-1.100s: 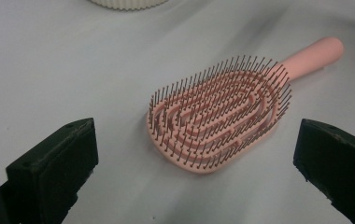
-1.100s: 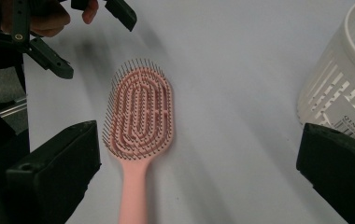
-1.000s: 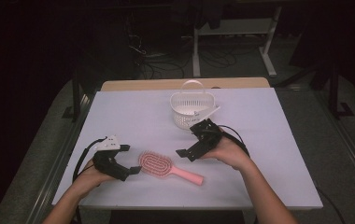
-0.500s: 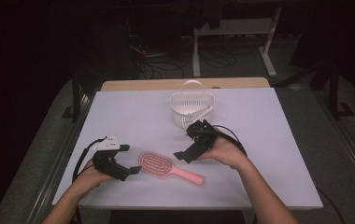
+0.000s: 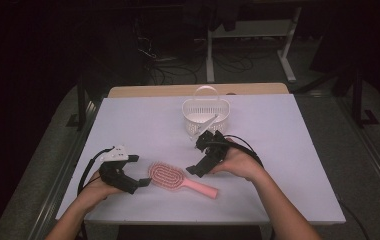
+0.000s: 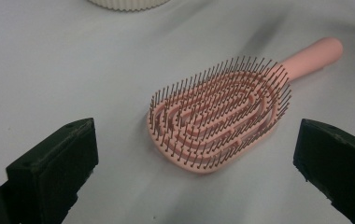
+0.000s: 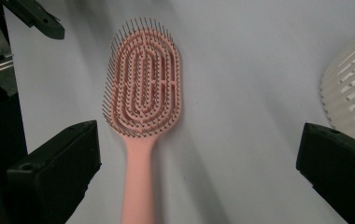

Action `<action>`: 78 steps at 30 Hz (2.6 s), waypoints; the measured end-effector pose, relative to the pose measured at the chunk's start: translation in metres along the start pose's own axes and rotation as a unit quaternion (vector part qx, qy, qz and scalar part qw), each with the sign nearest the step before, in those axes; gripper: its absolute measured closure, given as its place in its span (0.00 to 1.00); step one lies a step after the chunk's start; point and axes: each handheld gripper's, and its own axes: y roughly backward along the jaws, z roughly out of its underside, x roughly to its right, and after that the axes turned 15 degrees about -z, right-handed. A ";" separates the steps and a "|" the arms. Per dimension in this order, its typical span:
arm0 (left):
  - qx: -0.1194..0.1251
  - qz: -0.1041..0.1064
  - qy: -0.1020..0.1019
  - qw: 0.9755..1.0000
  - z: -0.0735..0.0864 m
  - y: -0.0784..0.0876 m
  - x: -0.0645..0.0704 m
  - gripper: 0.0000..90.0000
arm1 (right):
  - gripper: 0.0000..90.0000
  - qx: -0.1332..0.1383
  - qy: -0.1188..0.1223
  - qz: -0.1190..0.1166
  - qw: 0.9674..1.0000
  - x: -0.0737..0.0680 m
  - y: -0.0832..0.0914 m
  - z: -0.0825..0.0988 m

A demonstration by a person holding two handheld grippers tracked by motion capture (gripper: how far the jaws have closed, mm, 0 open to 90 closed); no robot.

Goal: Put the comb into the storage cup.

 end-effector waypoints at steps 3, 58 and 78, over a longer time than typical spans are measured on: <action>0.000 0.000 -0.001 1.000 0.000 0.000 0.000 0.00 | 0.00 -0.013 -0.004 0.001 1.000 0.000 -0.003 -0.001; 0.000 0.000 0.000 1.000 0.000 0.000 0.001 0.00 | 0.14 -0.115 -0.007 -0.002 0.993 -0.013 -0.040 -0.003; 0.001 0.002 0.001 1.000 0.000 -0.001 0.001 0.00 | 0.32 -0.143 -0.019 -0.010 0.990 -0.017 -0.051 -0.002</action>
